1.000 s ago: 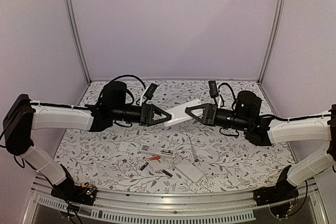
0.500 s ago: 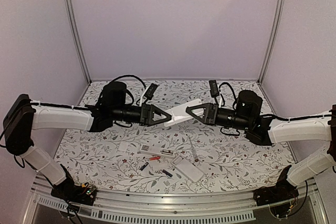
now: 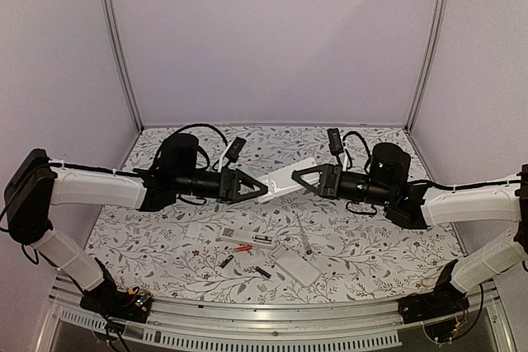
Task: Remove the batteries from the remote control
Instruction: Remove the battery cover from the remote control.
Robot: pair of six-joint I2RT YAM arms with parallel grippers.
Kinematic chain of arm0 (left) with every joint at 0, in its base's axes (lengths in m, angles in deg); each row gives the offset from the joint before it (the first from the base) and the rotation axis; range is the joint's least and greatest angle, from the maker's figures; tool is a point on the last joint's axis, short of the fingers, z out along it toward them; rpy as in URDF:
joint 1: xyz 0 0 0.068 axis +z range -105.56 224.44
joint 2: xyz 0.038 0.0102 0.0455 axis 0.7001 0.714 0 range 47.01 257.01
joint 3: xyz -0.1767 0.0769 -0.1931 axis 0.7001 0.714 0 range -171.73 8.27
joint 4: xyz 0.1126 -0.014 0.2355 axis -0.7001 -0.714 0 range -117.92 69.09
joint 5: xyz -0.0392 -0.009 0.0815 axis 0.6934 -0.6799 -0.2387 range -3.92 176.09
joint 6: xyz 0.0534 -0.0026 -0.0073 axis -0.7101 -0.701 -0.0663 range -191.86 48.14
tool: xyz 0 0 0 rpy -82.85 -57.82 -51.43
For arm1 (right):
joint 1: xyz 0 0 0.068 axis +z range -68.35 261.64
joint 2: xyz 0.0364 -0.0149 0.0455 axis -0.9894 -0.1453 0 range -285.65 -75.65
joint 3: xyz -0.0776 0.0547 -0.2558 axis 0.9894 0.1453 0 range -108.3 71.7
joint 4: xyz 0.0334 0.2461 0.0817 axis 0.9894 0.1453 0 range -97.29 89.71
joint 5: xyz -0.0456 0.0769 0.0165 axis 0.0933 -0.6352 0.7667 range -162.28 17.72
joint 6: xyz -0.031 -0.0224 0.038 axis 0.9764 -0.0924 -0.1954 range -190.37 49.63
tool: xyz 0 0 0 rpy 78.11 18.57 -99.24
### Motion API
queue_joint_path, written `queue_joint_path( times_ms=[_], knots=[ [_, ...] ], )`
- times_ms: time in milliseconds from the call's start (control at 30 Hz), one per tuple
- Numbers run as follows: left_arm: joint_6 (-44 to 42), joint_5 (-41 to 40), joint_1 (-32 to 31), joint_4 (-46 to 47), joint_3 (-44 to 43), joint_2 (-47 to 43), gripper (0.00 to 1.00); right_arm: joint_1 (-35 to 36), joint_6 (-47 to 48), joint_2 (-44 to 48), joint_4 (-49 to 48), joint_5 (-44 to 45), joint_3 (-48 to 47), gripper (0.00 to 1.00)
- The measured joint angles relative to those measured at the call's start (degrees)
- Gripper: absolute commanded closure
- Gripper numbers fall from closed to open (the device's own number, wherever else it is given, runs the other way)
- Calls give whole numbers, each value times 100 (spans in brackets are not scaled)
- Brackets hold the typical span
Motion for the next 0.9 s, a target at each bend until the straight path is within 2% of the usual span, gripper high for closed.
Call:
queue_joint_path(
  times_ms=[567,900],
  knots=[
    [208,205,96,131,295,-271,94,0,-2,-2,-22,46,9,100],
    [555,520,168,671,619,-273,100,26,-52,-114,-221,46,87,100]
  ],
)
